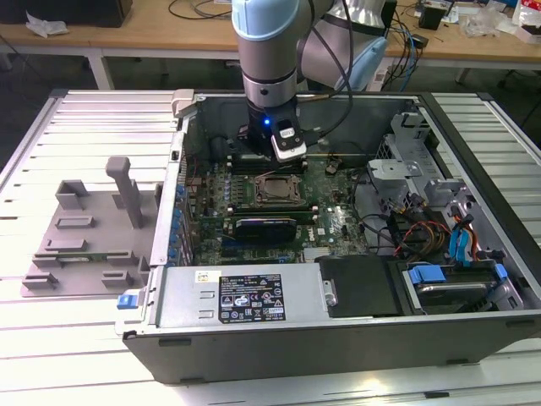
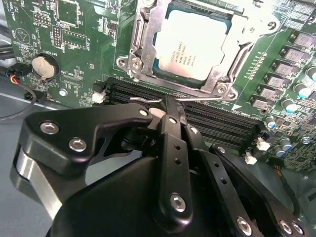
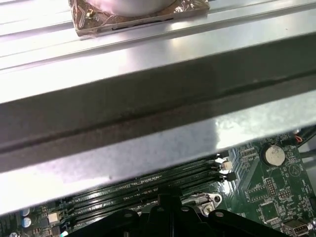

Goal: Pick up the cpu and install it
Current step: 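Install the first cpu locking lever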

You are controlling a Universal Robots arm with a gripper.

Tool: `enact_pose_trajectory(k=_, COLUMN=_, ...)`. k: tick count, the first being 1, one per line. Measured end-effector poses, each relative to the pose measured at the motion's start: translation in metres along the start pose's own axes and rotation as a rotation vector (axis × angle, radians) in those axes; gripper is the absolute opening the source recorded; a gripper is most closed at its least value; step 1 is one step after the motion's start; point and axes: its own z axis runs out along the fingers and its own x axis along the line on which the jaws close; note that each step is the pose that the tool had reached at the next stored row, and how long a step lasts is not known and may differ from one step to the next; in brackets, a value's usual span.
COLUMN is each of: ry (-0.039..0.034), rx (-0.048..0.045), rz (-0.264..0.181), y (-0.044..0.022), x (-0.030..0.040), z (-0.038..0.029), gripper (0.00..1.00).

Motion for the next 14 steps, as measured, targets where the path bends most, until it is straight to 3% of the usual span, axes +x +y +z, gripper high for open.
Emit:
enact_pose_trajectory(k=2, ry=0.0000, rx=-0.0004, rz=0.000, y=0.0000, x=0.0000, z=0.0002, gripper=0.11)
enact_pose_trajectory(k=3, ry=-0.0036, rx=-0.0011, rz=0.000, y=-0.0001, x=0.0002, z=0.0005, gripper=0.11)
enact_pose_trajectory(k=4, ry=-0.0163, rx=-0.0050, rz=-0.002, y=-0.0001, x=0.0001, z=0.0011, gripper=0.11)
enact_pose_trajectory(k=6, ry=-0.0190, rx=-0.0058, rz=-0.003, y=-0.0002, x=0.0001, z=0.0013, gripper=0.11)
enact_pose_trajectory(k=7, ry=-0.0315, rx=-0.0092, rz=-0.005, y=-0.0004, x=0.0003, z=0.0016, gripper=0.11)
enact_pose_trajectory(k=8, ry=-0.0375, rx=-0.0113, rz=-0.006, y=-0.0002, x=0.0002, z=0.0018, gripper=0.11)
enact_pose_trajectory(k=14, ry=-0.0424, rx=-0.0117, rz=-0.004, y=-0.0012, x=0.0038, z=0.0018, gripper=0.11)
